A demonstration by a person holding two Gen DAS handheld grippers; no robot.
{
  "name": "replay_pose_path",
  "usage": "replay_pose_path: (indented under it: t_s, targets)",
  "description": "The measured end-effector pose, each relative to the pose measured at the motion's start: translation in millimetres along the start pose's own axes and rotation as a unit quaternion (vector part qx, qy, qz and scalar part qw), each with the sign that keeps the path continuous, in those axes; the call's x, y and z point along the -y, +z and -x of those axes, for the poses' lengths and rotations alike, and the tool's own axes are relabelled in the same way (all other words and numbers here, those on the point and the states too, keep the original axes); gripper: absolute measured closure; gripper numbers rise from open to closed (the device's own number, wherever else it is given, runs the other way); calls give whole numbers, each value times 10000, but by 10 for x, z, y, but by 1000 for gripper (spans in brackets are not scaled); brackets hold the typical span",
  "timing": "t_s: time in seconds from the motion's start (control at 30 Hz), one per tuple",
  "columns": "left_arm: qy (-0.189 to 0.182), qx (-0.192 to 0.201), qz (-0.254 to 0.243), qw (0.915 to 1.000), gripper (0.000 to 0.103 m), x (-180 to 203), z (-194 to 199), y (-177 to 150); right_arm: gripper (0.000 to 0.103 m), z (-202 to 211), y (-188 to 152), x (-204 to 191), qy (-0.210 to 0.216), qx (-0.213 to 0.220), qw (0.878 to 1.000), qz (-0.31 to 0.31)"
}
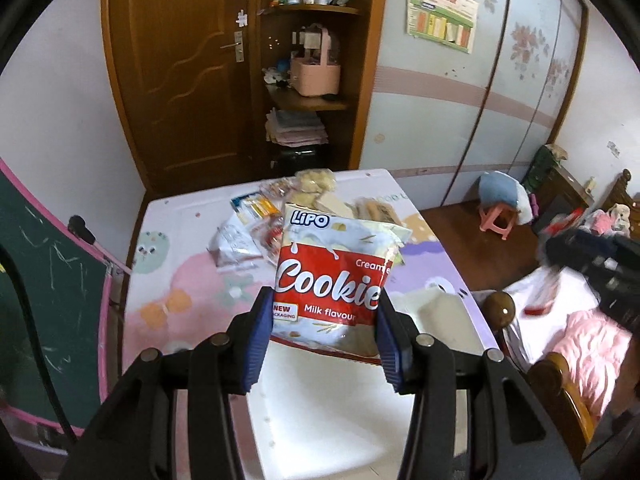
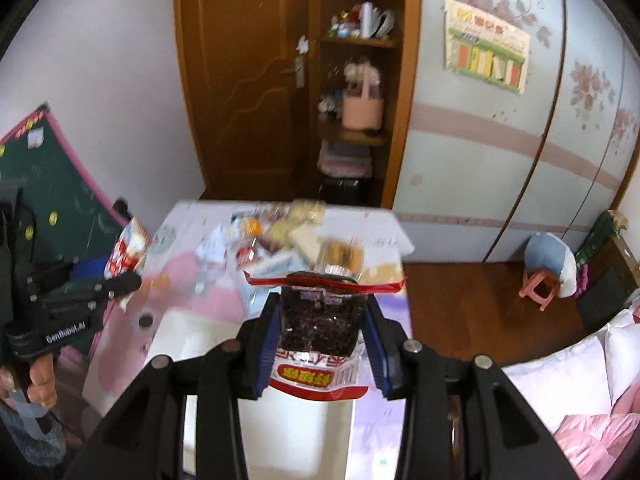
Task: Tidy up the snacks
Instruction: 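Lift both packets and carry them over the white tray, then open both tools to drop the Cookies bag and jerky packet in the tray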
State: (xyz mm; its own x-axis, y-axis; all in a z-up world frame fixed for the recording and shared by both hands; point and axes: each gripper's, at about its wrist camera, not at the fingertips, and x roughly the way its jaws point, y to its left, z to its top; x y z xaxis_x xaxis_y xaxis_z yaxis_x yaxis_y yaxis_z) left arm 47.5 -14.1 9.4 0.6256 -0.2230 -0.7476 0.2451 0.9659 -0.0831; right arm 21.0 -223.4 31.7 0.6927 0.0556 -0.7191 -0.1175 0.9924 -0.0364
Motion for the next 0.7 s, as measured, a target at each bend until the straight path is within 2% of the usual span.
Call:
replay_pose_path:
  t_s: [0.23,0.4,0.43,0.5,0.57,0.7]
  targets:
    - [42,-102,-39,9999,57,183,-87,-565,63,-221,-590,-209,246,-458,9986,-48]
    - [108,-419,-3,9991,54,216,-310,-968,63,-519,-895,-348,286,-807,9962,-134]
    - [170,-445,0,9989,50,211,-353,-1030,63,-584,-951,-373,282,-864,9958,-146]
    - [356,-472,-49,9982,13,221,-429,-1155,62,-651,-1032,-414,159,-914,9956,-133]
    - [424,-373,-24,9984,10,220,-437,-1268,61,-670,-1098,-431,54,-859,9961,-176]
    - [370,-388,-138,9985,10,247,-446,-1370,48,-608,-1130,-401,42,-655,9973,-320]
